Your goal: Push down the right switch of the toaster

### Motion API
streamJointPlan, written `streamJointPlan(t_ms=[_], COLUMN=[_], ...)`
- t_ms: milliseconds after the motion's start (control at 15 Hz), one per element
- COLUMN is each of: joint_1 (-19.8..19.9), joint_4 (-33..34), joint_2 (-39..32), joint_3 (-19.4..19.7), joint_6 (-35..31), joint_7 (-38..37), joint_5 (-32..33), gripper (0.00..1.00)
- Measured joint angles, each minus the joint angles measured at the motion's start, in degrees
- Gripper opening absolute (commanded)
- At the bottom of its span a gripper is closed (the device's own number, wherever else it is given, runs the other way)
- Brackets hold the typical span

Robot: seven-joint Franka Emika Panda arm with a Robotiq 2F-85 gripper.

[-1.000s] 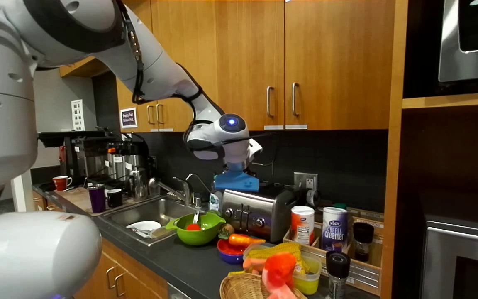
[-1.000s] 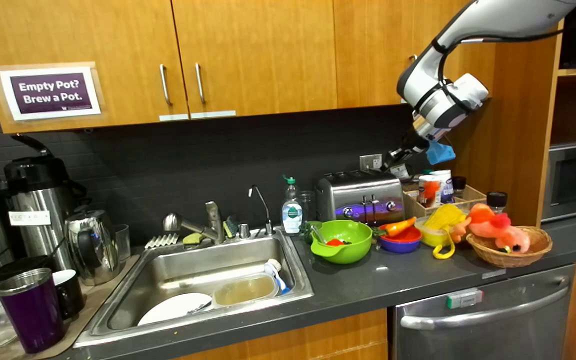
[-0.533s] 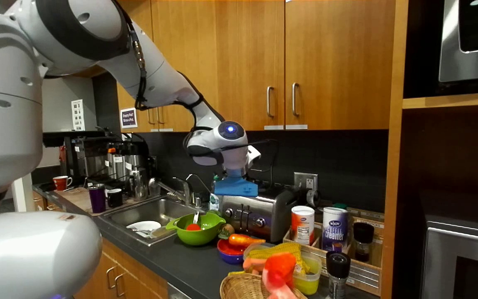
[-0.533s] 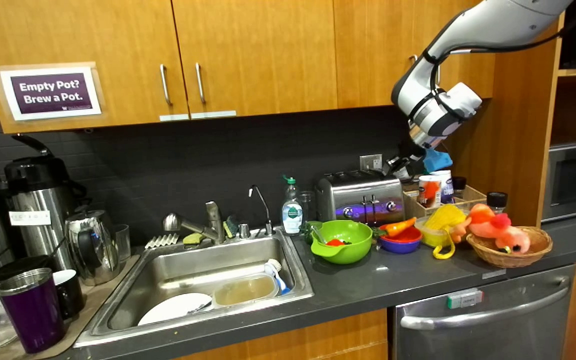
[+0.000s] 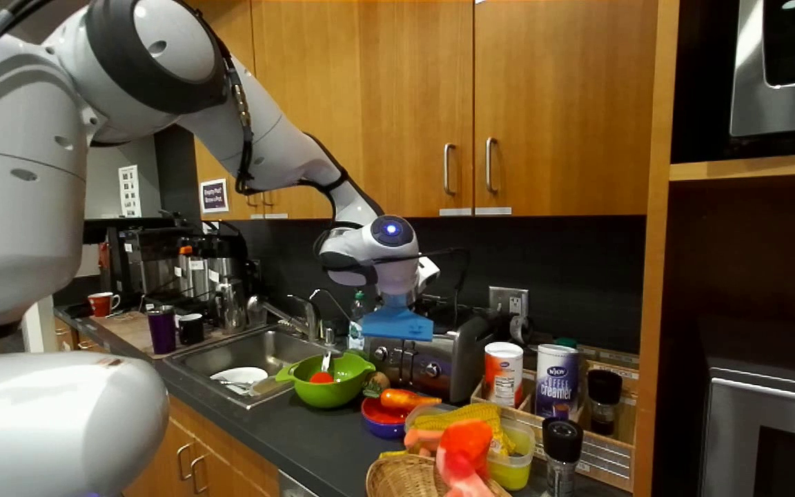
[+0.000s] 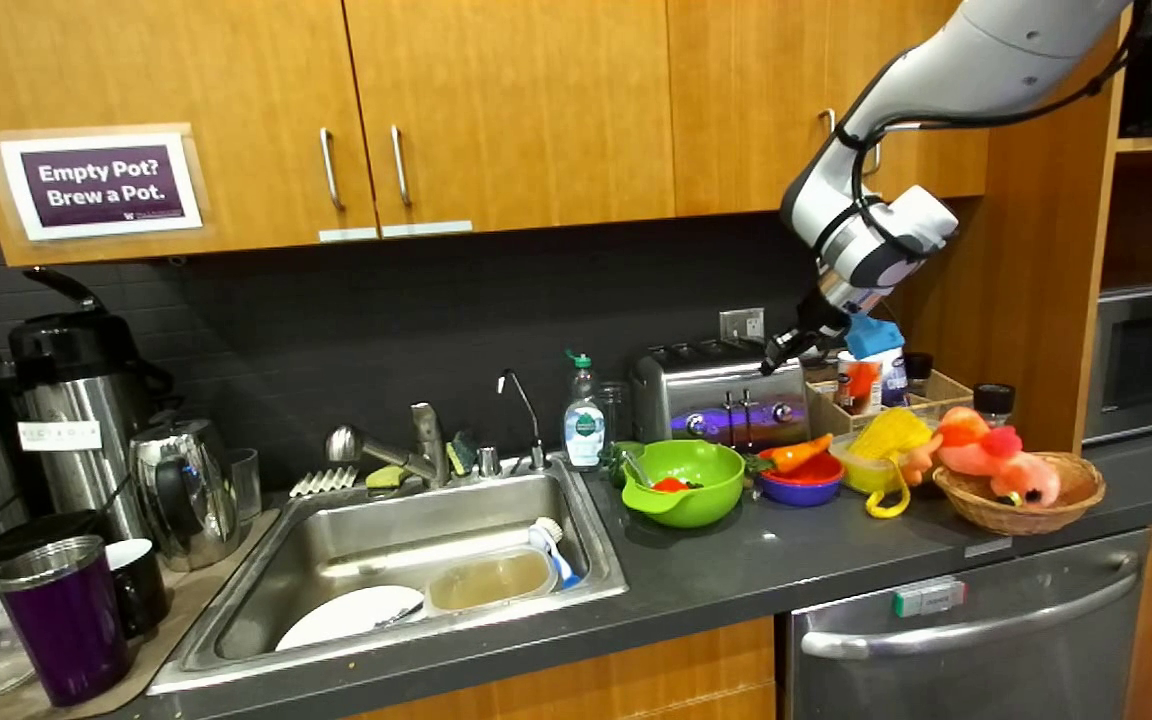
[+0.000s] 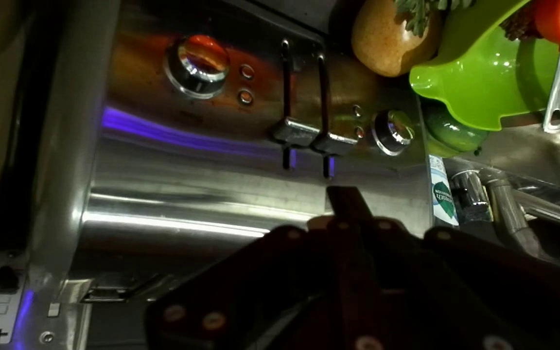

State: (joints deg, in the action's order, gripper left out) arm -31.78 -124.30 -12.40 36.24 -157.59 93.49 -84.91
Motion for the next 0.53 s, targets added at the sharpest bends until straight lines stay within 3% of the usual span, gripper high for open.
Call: streamJointPlan(t_ms=[533], joint_1=[1.3], joint_4=[2.5], joint_2=[-4.0], joint_3=[0.0], joint_6=[2.5], joint_7=[0.1], joint_5=[-1.8], gripper=[0.00])
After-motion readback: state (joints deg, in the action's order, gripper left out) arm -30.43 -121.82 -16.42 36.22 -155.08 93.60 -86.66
